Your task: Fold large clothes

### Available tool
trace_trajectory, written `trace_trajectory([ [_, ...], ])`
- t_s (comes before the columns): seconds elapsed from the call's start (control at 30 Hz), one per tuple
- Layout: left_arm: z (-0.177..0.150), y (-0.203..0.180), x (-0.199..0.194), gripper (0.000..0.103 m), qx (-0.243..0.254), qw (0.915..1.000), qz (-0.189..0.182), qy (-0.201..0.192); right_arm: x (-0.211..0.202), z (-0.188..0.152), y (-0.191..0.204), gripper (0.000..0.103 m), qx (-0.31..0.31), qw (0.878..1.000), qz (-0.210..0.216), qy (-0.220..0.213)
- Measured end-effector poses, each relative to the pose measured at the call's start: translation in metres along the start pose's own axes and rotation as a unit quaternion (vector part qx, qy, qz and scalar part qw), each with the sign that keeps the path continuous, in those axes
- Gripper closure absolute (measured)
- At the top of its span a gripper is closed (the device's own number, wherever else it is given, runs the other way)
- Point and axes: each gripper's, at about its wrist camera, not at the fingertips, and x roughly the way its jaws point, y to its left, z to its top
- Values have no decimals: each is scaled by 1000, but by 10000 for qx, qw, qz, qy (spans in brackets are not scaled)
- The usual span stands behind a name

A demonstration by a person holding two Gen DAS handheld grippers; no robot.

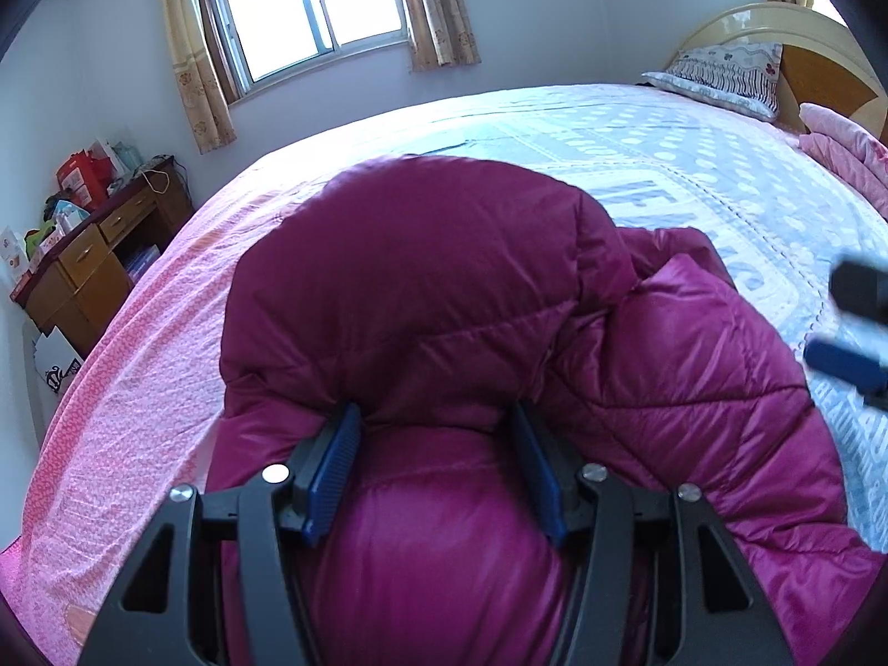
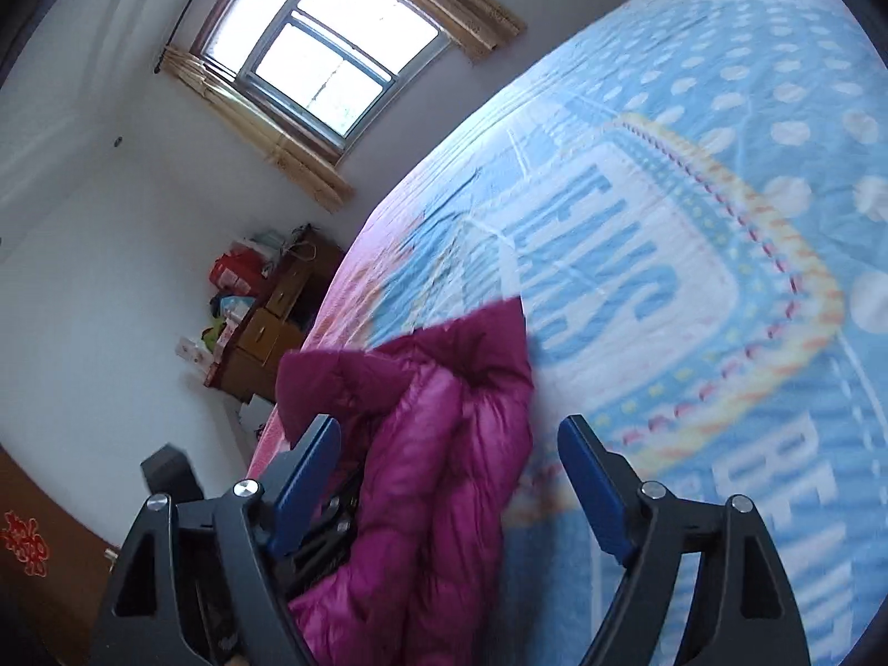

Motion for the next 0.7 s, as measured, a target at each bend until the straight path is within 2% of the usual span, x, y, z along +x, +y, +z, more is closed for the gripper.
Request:
trace_trajectory([
  [0.13,-1,1,-1,45,-5,10000,-7,-6,16,-12,-5,22,85,9996,-208,155],
  [0.2,-1,2,-1,45,-45,10000,-47,-23,20,-17,2,22,-97,9996,-262,-2],
  [0.27,0,6,-1,45,-139,9998,-132,-50,27,-21,8,21,-191,9997,-114,60],
  [0.4,-1,16,-5,45,-379,9985,-356,-144,39,-32,26,21,-673,9971,-284,219],
  [0.47,-3,28,-8,44,-677,9952,-659,-259,46,-35,33,22,-879,9950,-342,339],
  [0.53,-6,46,-11,43,-1102,9874,-1071,-373,48,-35,34,22,-958,9940,-290,432],
  [0.6,-8,57,-10,43,-1378,9812,-1296,-383,51,-35,32,22,-960,9940,-193,486],
  [0.7,-9,56,-14,43,-1396,9812,-1266,-411,57,-35,31,28,-1073,9925,-89,574],
])
